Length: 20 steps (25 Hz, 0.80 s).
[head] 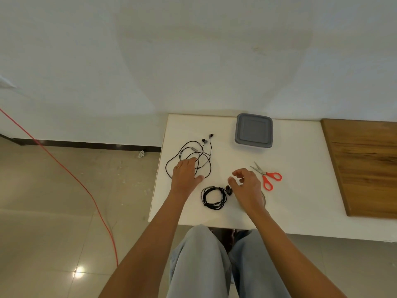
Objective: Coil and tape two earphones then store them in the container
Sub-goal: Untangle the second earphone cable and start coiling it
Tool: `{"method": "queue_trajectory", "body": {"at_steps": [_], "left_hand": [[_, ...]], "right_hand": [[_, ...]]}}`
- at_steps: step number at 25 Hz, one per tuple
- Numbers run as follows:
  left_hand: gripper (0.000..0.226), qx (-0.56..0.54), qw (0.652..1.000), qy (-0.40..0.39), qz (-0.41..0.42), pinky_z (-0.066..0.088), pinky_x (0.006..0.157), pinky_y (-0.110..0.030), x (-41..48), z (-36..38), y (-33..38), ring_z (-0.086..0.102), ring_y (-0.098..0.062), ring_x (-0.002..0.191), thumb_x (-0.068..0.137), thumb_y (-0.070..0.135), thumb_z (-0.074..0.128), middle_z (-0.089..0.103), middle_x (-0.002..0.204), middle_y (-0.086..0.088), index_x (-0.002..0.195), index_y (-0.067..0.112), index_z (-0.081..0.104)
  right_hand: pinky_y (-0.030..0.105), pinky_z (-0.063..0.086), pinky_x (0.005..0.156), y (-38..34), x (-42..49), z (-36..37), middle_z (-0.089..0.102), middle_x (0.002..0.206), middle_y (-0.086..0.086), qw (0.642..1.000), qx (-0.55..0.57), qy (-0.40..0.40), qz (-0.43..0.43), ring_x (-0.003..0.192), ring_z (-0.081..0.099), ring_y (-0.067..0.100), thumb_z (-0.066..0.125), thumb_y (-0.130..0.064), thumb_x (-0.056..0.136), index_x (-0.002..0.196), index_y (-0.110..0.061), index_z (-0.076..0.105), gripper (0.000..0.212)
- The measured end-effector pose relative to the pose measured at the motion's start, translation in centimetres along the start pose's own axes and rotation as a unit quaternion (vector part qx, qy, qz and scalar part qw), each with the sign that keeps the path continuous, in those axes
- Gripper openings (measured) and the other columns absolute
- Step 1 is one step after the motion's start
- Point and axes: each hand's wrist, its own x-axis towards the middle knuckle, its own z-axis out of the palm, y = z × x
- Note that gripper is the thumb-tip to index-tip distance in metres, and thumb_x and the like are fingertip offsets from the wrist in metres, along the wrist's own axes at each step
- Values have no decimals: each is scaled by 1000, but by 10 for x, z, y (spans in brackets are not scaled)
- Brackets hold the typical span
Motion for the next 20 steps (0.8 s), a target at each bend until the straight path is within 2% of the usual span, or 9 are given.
{"method": "queue_trajectory", "body": {"at_steps": [2,6,9,11,13,14,16,18,20], "left_hand": [[46,75,997,-18,0,39,92,-32,7,7,-1,52,-26,111,86,30,64,59,117,-9,124,8,49],[19,76,997,-15,10,40,82,-31,4,11,1,56,-27,101,95,21,51,64,103,-9,107,7,57],[18,-83,996,3,13,38,75,-27,-1,-10,18,56,-27,91,97,14,49,57,101,-12,107,2,58],[11,-161,985,14,68,39,69,-24,-5,-41,38,55,-19,80,96,13,51,58,88,-3,99,7,59],[12,-185,975,-8,121,37,60,-18,-12,-76,59,52,-7,66,96,17,51,57,72,8,86,20,57],[18,-190,973,-16,132,36,57,-16,-16,-94,70,51,-5,61,96,19,51,57,68,9,80,25,54],[20,-234,964,-16,125,43,60,-14,-26,-124,87,58,-7,62,98,23,50,63,71,4,79,26,57],[21,-328,940,-3,95,55,71,-19,-35,-147,98,69,-11,73,99,22,48,70,81,3,86,19,64],[23,-398,914,43,59,58,75,-25,-43,-167,107,72,-14,80,99,20,48,72,88,0,86,16,67]], "right_hand": [[24,45,77,0,-2,1,58,110,3,1000,3,-4,0,98,56,16,62,-19,89,107,-14,62,20],[18,42,74,-3,-2,0,60,110,4,1000,24,-18,2,95,57,14,62,-14,88,105,-14,63,17],[14,46,77,-14,-2,-6,61,115,2,996,73,-31,-39,106,58,16,58,-5,88,111,-18,60,26],[15,44,89,-32,-3,-15,57,127,-4,989,90,-47,-104,115,53,10,56,-3,89,123,-21,55,39],[13,37,99,-57,-2,-28,53,134,-11,980,85,-70,-166,121,47,1,57,-7,91,132,-23,50,45],[8,34,99,-71,-2,-37,55,132,-12,976,79,-74,-191,119,48,-4,58,-10,92,133,-23,51,44],[1,37,88,-99,-6,-59,67,113,-12,971,83,-59,-215,105,55,-10,61,-17,91,122,-22,60,31],[7,45,77,-121,-12,-81,71,90,-10,972,110,-34,-206,89,63,-5,64,-15,89,102,-19,66,14],[18,52,74,-138,-22,-100,72,81,-3,971,144,-2,-193,79,67,6,65,-9,87,91,-17,69,9]]}}
